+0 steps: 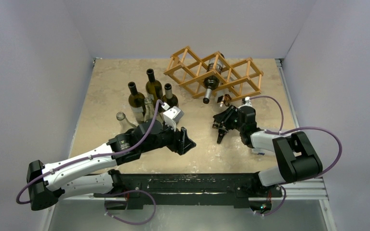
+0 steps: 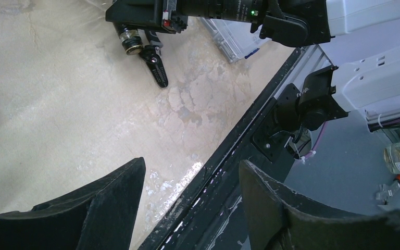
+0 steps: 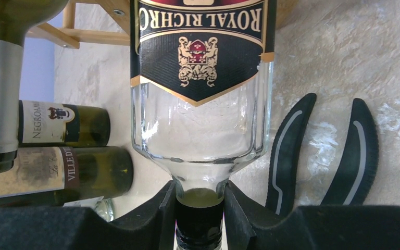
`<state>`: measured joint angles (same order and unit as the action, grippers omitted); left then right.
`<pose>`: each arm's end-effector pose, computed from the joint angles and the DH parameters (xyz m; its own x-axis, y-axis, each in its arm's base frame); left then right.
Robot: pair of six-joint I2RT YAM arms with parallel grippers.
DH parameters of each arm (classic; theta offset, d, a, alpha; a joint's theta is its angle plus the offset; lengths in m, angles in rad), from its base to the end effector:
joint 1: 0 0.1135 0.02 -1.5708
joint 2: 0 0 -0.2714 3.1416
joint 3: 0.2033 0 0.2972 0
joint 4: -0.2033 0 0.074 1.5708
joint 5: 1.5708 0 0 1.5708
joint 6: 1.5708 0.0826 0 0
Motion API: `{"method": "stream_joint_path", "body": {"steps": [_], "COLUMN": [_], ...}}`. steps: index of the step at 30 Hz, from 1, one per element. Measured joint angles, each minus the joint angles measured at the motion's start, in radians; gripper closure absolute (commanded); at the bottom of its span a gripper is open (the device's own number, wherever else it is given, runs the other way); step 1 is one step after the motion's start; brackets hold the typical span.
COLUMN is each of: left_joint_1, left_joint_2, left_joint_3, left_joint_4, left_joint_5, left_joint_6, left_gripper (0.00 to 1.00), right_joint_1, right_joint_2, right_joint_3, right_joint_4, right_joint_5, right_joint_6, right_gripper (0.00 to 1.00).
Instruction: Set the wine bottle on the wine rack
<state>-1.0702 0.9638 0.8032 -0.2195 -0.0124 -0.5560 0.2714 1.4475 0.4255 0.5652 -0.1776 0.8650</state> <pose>0.1485 -0.2693 0.2910 -0.6113 0.0178 -0.7912 0.6464 0.5880 -0.4862 0.3131 0.1023 0.0973 -0.5927 0.6127 -0.5228 0.0532 0.6775 0.7336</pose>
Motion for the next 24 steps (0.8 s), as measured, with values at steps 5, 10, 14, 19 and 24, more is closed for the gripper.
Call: {"method": "stream_joint_path", "body": {"steps": [5, 10, 14, 19, 24], "left_joint_1": [0.000, 0.000, 0.000, 0.000, 0.000], "left_joint_2": [0.000, 0.000, 0.001, 0.005, 0.013], "left_joint_3": [0.000, 0.000, 0.000, 0.000, 0.000], "left_joint_4": [0.000, 0.000, 0.000, 0.000, 0.000], "left_joint_5": [0.000, 0.000, 0.001, 0.001, 0.001], "left_joint_6": [0.000, 0.000, 0.000, 0.000, 0.000], "left_gripper": [0.34, 0.34, 0.34, 0.34, 0.34], "right_joint_1": [0.001, 0.002, 0.002, 0.003, 0.002], "right_joint_2": [0.013, 0.002, -0.032, -0.075, -0.072], "right_joint_3": [-0.017, -0.041, -0.043, -0.034, -0.023], "right_joint_4": [0.047, 0.085, 0.065, 0.021, 0.027], "right_joint_5": [0.002, 0.021, 0.047, 0.086, 0.115], "right_joint_6": [0.000, 0.003, 0.005, 0.000, 0.007], "right_gripper": [1.00, 1.00, 1.00, 1.00, 1.00]}}
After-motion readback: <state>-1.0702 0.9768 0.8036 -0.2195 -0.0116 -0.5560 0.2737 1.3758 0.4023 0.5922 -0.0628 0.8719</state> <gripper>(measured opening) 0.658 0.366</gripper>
